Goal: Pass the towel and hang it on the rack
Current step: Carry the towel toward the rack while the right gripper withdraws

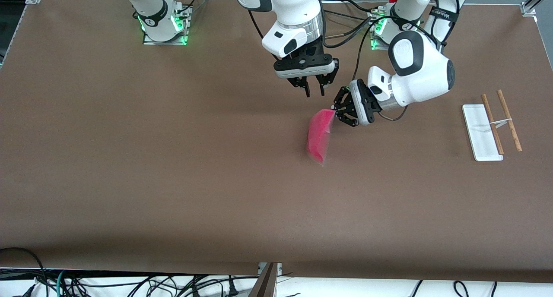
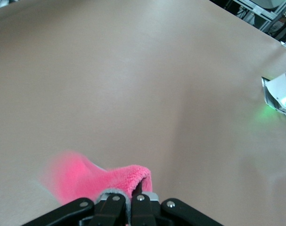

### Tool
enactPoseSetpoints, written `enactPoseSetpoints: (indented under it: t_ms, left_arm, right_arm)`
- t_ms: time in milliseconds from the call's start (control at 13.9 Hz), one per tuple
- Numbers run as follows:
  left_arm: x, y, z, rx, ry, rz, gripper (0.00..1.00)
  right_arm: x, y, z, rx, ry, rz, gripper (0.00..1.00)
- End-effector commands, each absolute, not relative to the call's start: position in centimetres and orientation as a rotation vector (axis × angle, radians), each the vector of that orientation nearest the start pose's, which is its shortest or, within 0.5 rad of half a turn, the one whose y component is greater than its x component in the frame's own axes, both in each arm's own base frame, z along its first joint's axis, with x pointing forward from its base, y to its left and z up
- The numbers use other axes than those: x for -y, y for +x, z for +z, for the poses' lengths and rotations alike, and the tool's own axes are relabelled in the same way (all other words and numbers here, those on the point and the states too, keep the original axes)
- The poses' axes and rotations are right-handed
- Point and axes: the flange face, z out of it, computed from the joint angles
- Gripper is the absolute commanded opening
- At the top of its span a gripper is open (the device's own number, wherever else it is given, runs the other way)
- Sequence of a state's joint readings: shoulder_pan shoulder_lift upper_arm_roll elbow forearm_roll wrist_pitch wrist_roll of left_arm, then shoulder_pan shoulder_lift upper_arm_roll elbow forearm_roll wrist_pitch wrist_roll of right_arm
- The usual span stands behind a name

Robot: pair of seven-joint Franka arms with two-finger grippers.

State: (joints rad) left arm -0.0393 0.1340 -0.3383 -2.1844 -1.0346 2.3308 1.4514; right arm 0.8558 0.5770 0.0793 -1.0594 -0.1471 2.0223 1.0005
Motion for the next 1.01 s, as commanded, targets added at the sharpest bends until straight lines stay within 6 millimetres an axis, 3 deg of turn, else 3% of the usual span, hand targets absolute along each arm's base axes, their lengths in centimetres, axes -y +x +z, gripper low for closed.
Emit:
enactPoseSetpoints:
  t_ms: [0,72,216,504,792,936]
  left_arm:
    - [19.9,52.4,35.8,1.245,2.045,0.552,0.00]
    - [18.5,53.4,36.7,1.252,2.052,0.563,0.00]
    - [15.2,55.3,38.5,1.291,2.060,0.533,0.00]
    - [7.4,58.4,41.6,1.382,2.093,0.336,0.00]
    - [-1.7,58.2,42.8,1.389,2.221,0.119,0.00]
    - [-6.6,57.6,44.7,1.359,2.327,-0.026,0.00]
  right_arm:
    - [-57.9,47.3,55.5,-0.002,-2.863,-0.453,1.00]
    - [-56.9,47.4,57.2,0.061,-2.858,-0.480,1.00]
    - [-53.9,49.5,57.4,0.154,-2.930,-0.455,1.00]
    - [-47.5,52.8,59.5,0.307,-3.023,-0.414,1.00]
    - [-38.4,58.2,60.5,0.247,-3.091,-0.379,1.00]
    - [-33.9,61.0,60.4,0.225,-3.113,-0.377,1.00]
